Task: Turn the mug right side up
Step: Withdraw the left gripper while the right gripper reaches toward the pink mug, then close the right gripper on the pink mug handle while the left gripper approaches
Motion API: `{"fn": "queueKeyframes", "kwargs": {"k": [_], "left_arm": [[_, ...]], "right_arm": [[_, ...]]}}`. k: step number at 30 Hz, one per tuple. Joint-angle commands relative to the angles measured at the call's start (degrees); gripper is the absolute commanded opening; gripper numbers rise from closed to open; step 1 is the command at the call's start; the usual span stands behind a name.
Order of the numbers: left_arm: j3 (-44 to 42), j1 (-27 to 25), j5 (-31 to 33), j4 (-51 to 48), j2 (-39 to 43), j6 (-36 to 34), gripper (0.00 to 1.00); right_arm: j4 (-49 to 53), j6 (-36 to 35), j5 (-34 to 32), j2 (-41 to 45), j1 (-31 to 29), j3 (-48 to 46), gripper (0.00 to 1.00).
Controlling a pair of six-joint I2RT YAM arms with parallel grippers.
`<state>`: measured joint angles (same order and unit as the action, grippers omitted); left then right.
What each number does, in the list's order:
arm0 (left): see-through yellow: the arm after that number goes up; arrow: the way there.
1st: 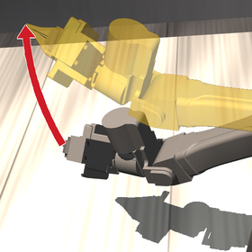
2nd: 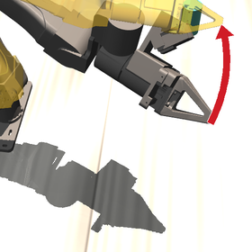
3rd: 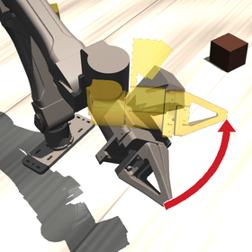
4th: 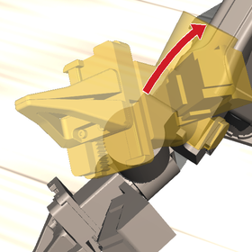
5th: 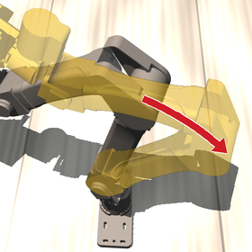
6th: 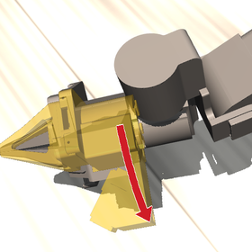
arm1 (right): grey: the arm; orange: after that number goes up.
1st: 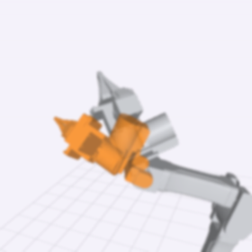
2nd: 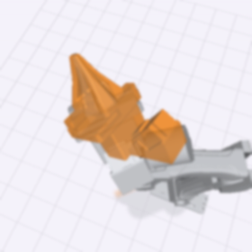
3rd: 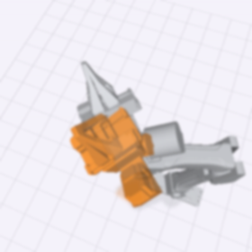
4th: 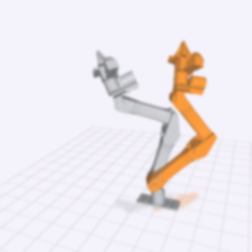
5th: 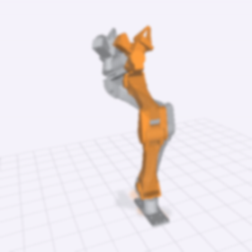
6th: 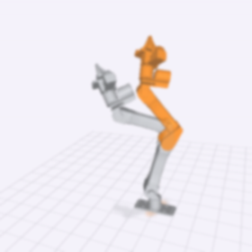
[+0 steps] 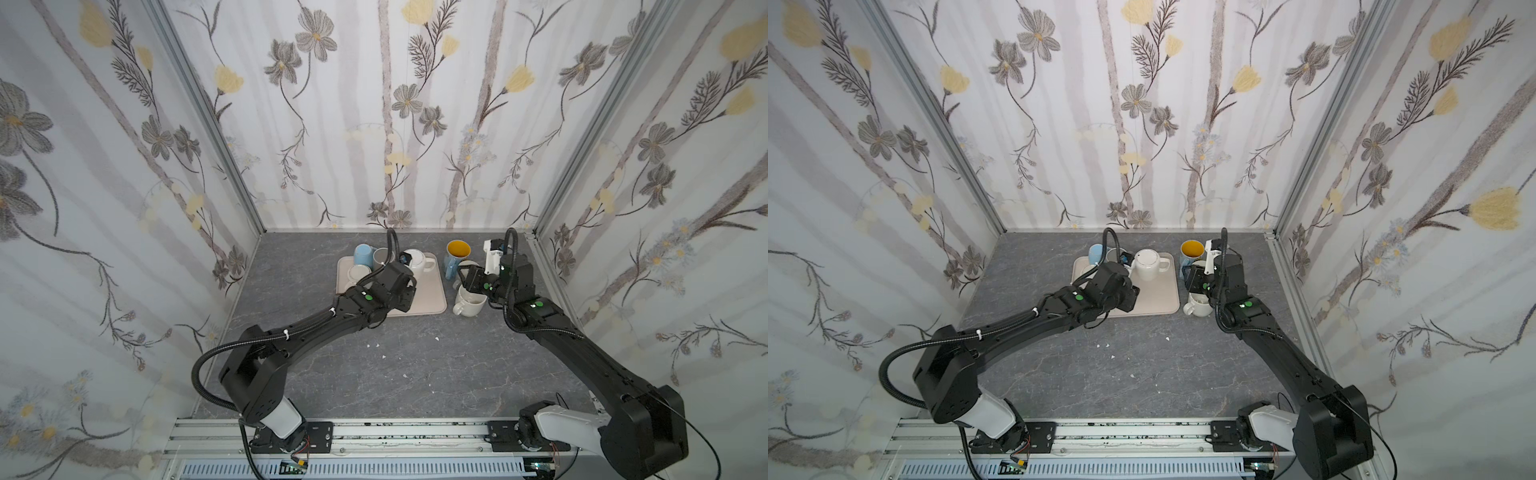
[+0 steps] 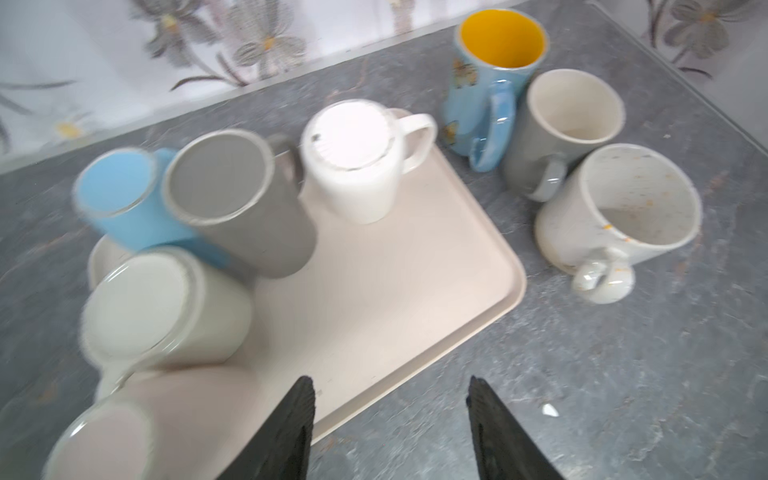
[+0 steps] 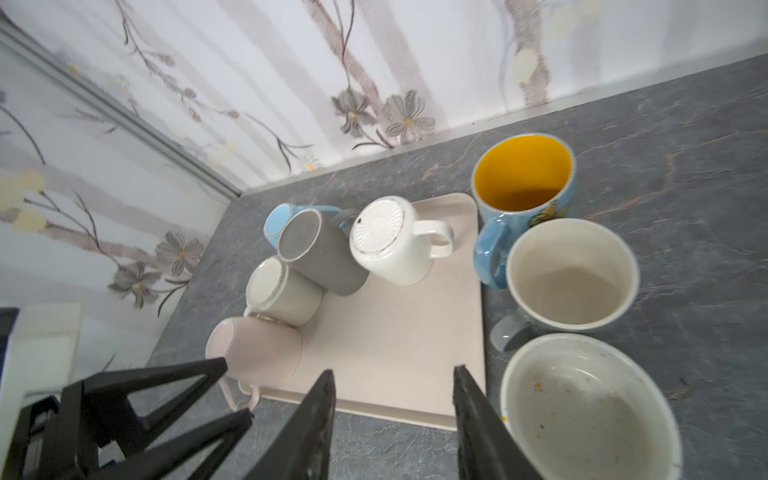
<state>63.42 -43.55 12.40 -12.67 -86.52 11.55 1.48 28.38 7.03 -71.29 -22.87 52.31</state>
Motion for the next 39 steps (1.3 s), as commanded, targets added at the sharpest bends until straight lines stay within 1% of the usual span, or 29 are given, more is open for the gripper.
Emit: {"fn": "queueKeyframes", "kwargs": {"k": [1, 3, 6, 9, 10, 12, 14, 17, 18, 20, 23, 24, 27, 30, 34, 39], "left_arm": [[-8.0, 5.0, 0.7, 5.6, 7.3, 7.3, 0.59], [-12.8, 9.8, -2.3, 7.2, 11.9, 9.3, 0.59], [-17.8, 17.0, -7.8, 8.4, 16.3, 11.5, 0.61], [-21.6, 24.1, -14.2, 11.0, 17.9, 14.6, 0.61], [-22.6, 26.1, -16.6, 12.4, 18.0, 15.2, 0.57], [-24.5, 30.9, -22.5, 15.3, 17.7, 16.3, 0.45], [-25.6, 34.9, -25.8, 17.3, 17.0, 17.2, 0.37], [-26.1, 38.5, -28.6, 19.6, 14.9, 17.0, 0.33], [-25.9, 38.9, -29.2, 20.0, 14.6, 16.7, 0.32], [-25.5, 39.0, -30.4, 21.2, 11.3, 16.5, 0.32], [-26.7, 39.2, -36.4, 29.3, 6.8, 18.5, 0.30], [-26.5, 39.2, -37.5, 31.1, 4.9, 19.2, 0.28], [-24.4, 39.2, -38.8, 32.3, -0.5, 20.2, 0.27], [-24.1, 38.9, -39.8, 34.8, -3.5, 22.2, 0.25], [-25.2, 35.7, -41.0, 37.9, -5.1, 24.0, 0.19], [-29.3, 29.9, -40.2, 43.8, -5.2, 28.0, 0.18]], "right_arm": [[-1.5, -0.8, -2.8, -3.9, -4.2, 2.5, 0.46], [-1.4, -0.6, -2.8, -7.6, -7.6, 4.6, 0.46], [-1.2, -0.3, -2.8, -13.2, -12.7, 8.0, 0.45], [-0.4, 0.0, -3.5, -19.3, -18.6, 12.1, 0.45], [0.7, 0.0, -3.8, -22.1, -20.2, 13.9, 0.46], [5.0, 0.2, -3.2, -27.3, -22.9, 19.0, 0.46], [7.2, 0.2, -2.2, -31.0, -25.4, 22.0, 0.46], [6.9, 0.2, -1.2, -34.0, -27.4, 23.4, 0.46], [6.5, 0.3, -1.1, -34.7, -27.9, 23.7, 0.47], [6.3, 1.0, -1.9, -36.2, -28.5, 24.3, 0.49], [6.1, 2.2, -1.9, -38.5, -28.9, 25.3, 0.50], [6.1, 2.4, -1.8, -39.0, -29.1, 25.8, 0.50], [6.4, 2.3, -2.0, -41.1, -30.1, 27.6, 0.53], [7.1, 2.4, -2.4, -43.4, -31.2, 30.0, 0.57], [9.5, 2.3, -3.7, -45.4, -31.5, 32.2, 0.61], [10.4, 0.9, -6.9, -43.0, -29.8, 30.5, 0.63]]}}
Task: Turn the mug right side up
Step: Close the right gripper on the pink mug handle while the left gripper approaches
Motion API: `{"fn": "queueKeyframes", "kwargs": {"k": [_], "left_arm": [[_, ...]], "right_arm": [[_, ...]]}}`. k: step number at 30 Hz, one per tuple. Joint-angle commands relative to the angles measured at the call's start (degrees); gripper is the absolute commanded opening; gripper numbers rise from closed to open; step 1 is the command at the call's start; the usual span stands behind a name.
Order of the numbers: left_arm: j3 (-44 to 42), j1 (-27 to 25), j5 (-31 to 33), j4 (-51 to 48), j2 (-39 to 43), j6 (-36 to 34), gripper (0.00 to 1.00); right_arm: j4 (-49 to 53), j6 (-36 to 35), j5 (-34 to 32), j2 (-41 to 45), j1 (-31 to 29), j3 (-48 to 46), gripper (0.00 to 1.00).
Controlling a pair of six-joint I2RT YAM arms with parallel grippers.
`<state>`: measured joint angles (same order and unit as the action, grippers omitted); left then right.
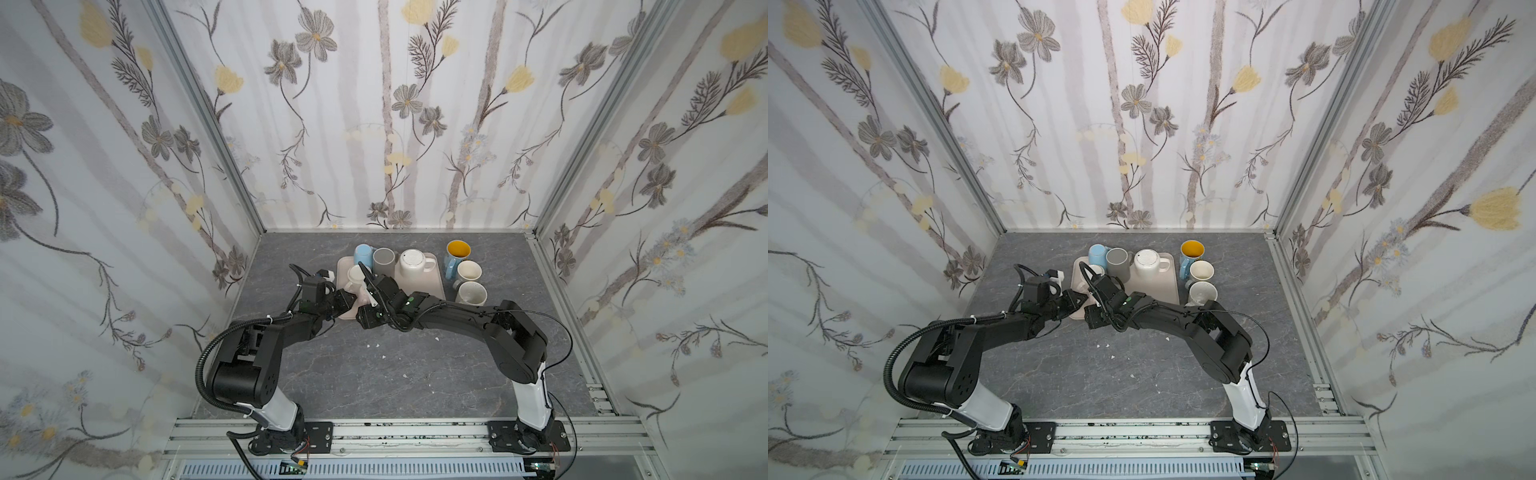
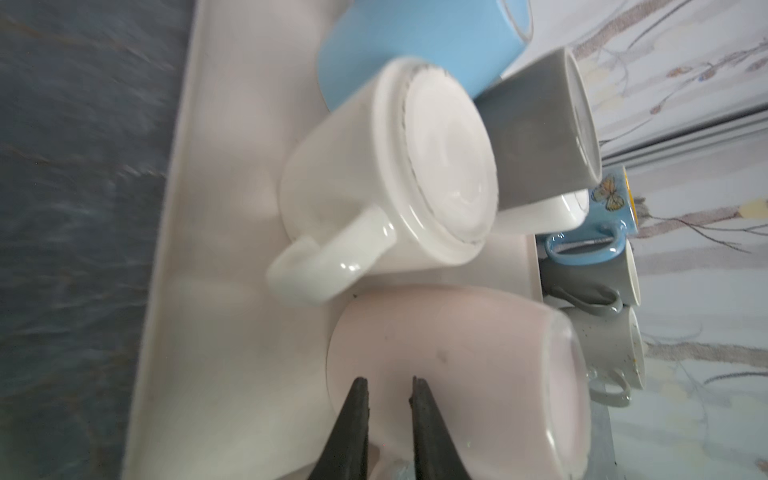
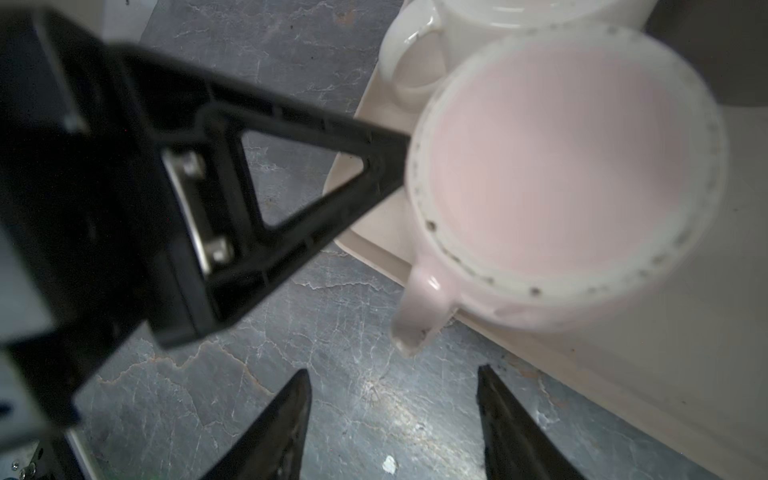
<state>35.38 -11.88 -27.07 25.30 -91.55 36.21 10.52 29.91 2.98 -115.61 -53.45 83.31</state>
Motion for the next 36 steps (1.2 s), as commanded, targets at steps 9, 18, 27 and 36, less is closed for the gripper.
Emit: {"fn": "queueKeyframes", "kwargs": {"k": [9, 18, 27, 36], "left_arm": [[-2.9, -7.1, 3.1, 4.1, 3.9, 3.9, 0.21], [-4.3, -7.0, 9.3, -3.5, 14.0, 1.0, 0.24], [-7.6, -6.8, 10.9, -5.2, 18.6, 0.9, 0.25], [-9.6, -6.2, 11.9, -5.9, 21.4, 0.4, 0.27]], "right_arm": [[4.2, -6.3, -4.8, 4.2, 4.9, -3.0, 0.59], [9.2, -7.7, -5.9, 0.7, 4.9, 1.2, 0.59], [14.0, -8.8, -9.8, -3.0, 4.6, 6.5, 0.60], [14.6, -12.2, -12.5, -2.9, 4.9, 5.8, 0.38]]}}
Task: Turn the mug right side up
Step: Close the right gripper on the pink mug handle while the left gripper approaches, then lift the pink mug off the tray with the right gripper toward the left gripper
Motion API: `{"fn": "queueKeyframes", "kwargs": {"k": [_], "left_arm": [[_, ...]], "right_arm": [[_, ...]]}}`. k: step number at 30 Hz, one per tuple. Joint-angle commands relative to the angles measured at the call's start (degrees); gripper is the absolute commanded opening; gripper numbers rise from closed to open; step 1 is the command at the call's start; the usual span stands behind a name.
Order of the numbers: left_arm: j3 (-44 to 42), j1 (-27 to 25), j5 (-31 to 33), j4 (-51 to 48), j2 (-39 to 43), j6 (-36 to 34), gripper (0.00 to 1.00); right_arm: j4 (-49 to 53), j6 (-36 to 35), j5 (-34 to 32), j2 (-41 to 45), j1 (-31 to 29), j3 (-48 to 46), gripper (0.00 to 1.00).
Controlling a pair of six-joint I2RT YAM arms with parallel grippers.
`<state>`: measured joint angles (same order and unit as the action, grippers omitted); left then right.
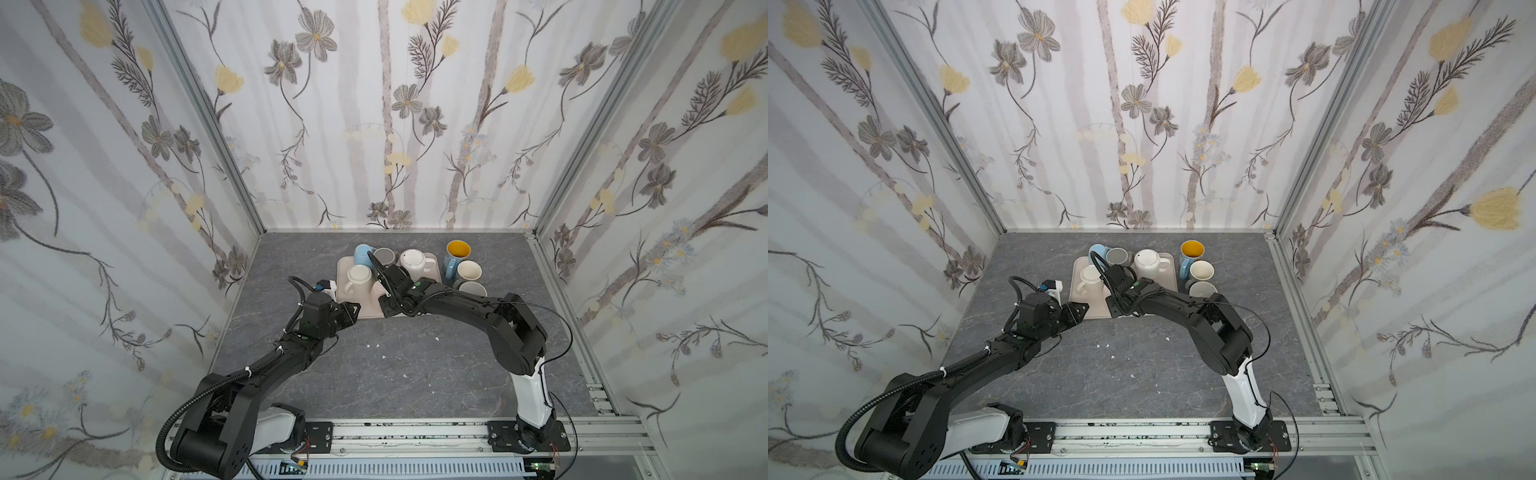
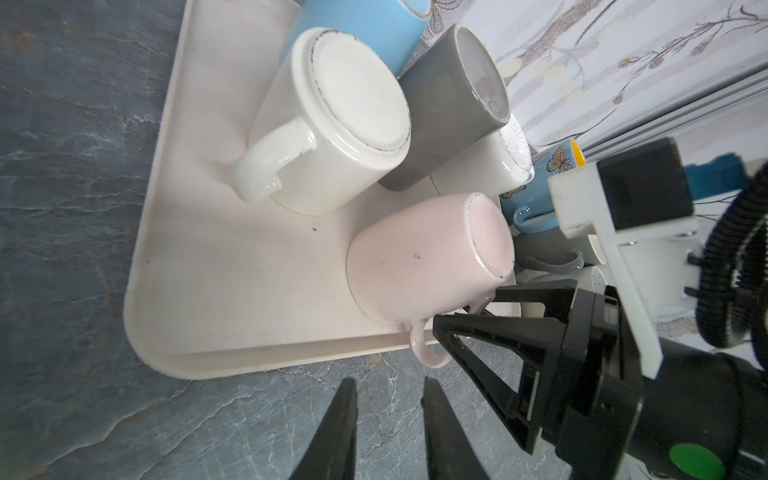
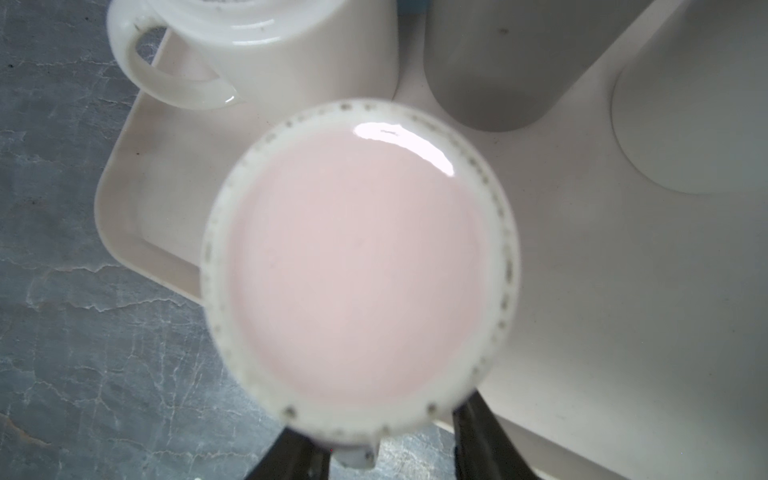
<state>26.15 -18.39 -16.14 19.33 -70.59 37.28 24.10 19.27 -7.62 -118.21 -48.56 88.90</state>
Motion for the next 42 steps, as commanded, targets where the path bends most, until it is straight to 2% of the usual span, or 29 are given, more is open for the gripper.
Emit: {"fn": "queueKeyframes", "kwargs": {"k": [1, 3, 7, 14, 19, 22, 25, 29, 33, 38, 42], "left_arm": [[-0.4, 0.2, 0.9, 0.0, 0.6, -0.6, 0.27], [-0.5, 0.3, 0.9, -0.2, 0.9, -0.5, 0.27], [-0.6, 0.3, 1.6, -0.6, 2.3, -0.5, 0.28], [-1.6, 0.3, 3.1, -0.8, 5.5, 0.1, 0.28], [-2.4, 0.3, 1.1, 3.1, 6.2, 3.6, 0.28], [-1.7, 0.2, -0.8, 6.1, 5.1, 4.0, 0.28], [-1.6, -0.6, -0.5, 7.8, 4.9, 4.1, 0.32], [-4.1, -1.7, -3.1, 14.9, 5.0, 5.6, 0.41], [-5.9, -3.5, -4.1, 20.6, 5.7, 5.6, 0.48], [-8.0, -6.3, -3.8, 29.6, 6.0, 5.6, 0.61], [-8.7, -7.9, -4.5, 36.8, 6.3, 5.7, 0.64]], "right_arm": [[1.4, -1.6, -2.1, -0.6, -0.1, 0.5, 0.34], [1.7, -1.9, -2.6, -0.8, -0.2, 0.8, 0.26], [2.0, -3.1, -3.6, -1.3, -0.2, 1.2, 0.20], [2.0, -5.7, -7.5, 0.0, -0.2, 1.9, 0.00], [1.2, -6.7, -8.1, 3.4, -0.1, 1.0, 0.00], [-3.9, -7.6, -8.9, 7.6, 0.5, -3.8, 0.00], [-9.5, -5.5, -6.8, 12.3, 2.0, -9.7, 0.00], [-19.5, -2.8, -4.0, 18.3, 4.6, -17.8, 0.00], [-24.3, 0.0, -1.1, 21.8, 5.7, -21.0, 0.00], [-32.9, 4.1, 7.3, 26.4, 7.0, -25.8, 0.00], [-42.1, 9.2, 15.6, 31.4, 9.3, -30.0, 0.00]]}}
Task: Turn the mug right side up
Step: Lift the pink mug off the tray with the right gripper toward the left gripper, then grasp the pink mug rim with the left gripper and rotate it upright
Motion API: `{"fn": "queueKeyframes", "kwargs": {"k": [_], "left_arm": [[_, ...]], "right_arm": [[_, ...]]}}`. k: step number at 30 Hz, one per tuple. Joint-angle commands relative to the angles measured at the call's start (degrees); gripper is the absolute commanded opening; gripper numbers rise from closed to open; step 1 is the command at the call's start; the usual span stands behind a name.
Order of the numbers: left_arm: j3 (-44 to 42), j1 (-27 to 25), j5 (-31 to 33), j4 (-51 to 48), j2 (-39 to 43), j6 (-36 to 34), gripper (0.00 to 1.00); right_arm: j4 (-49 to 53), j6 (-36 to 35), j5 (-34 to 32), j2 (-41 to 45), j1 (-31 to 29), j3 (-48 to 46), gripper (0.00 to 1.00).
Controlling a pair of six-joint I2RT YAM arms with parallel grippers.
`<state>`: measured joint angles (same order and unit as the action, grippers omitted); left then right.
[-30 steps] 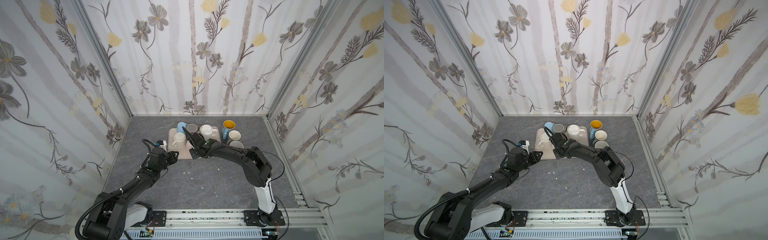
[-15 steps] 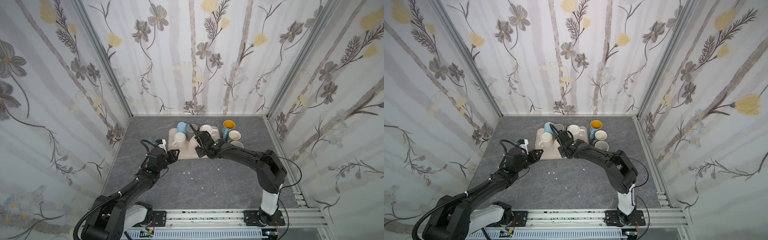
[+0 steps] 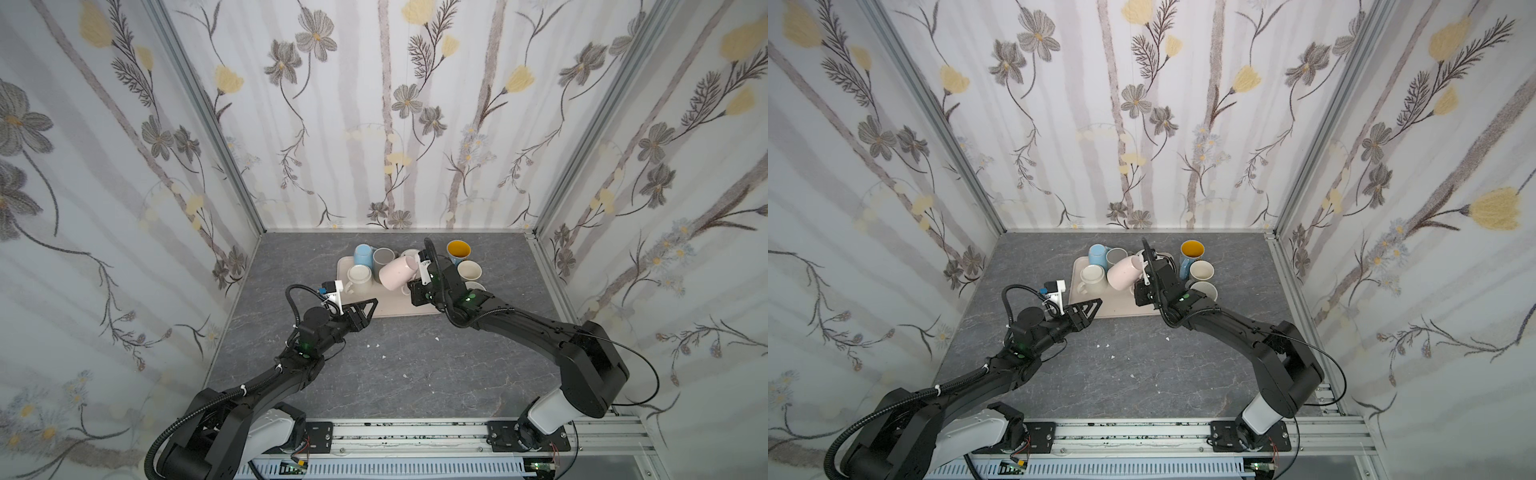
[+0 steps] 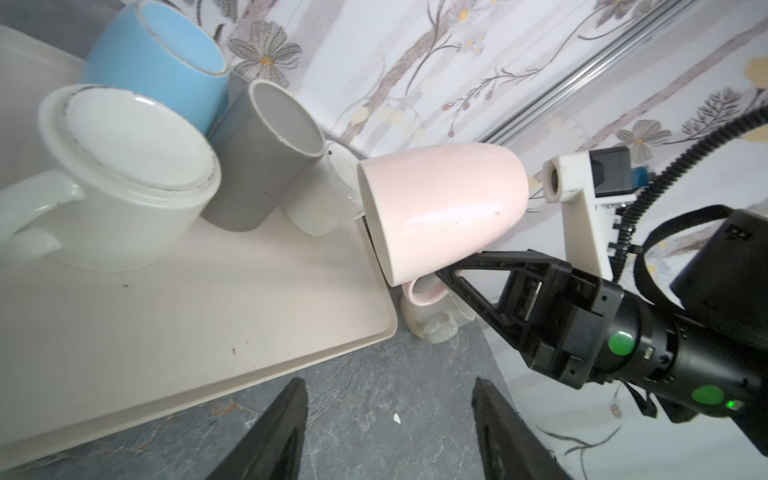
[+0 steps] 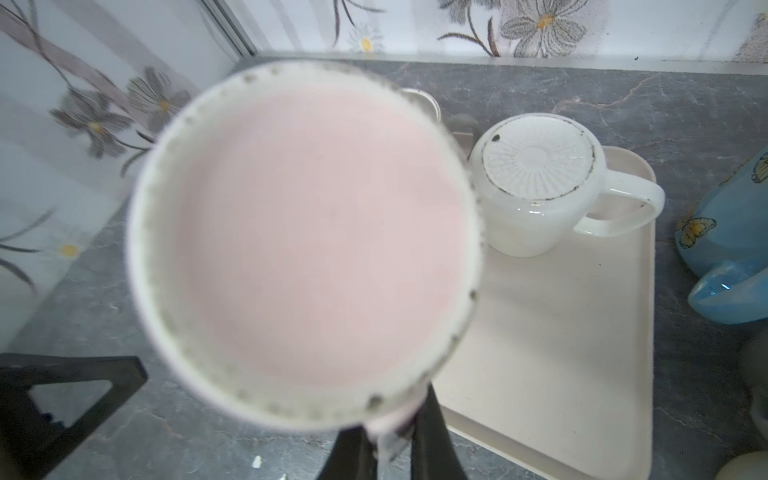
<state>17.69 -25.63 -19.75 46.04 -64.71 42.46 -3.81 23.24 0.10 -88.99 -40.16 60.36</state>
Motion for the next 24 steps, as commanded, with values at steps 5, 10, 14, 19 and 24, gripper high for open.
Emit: {"fn": "queueKeyframes", "kwargs": {"k": [5, 10, 14, 19, 24], "left_arm": [[1.1, -2.9, -0.3, 12.2, 2.3, -3.1, 0.68], [3.4, -5.3, 2.7, 10.3, 4.4, -9.2, 0.70], [4.2, -5.9, 4.0, 14.3, 3.6, -9.2, 0.69], [6.1, -6.8, 3.8, 17.8, 1.6, -9.7, 0.66], [10.9, -10.3, 7.0, 9.9, 0.6, -18.6, 0.66]], "right_arm": [[-26.0, 13.1, 19.1, 4.8, 4.1, -4.9, 0.00], [-29.9, 15.3, 25.3, 5.8, 4.3, -4.1, 0.00], [-35.9, 18.9, 30.9, 5.5, 4.3, -4.4, 0.00], [-40.0, 22.2, 34.5, 4.6, 4.3, -4.4, 0.00], [-37.2, 23.8, 32.9, 4.9, 4.2, -4.3, 0.00]]}}
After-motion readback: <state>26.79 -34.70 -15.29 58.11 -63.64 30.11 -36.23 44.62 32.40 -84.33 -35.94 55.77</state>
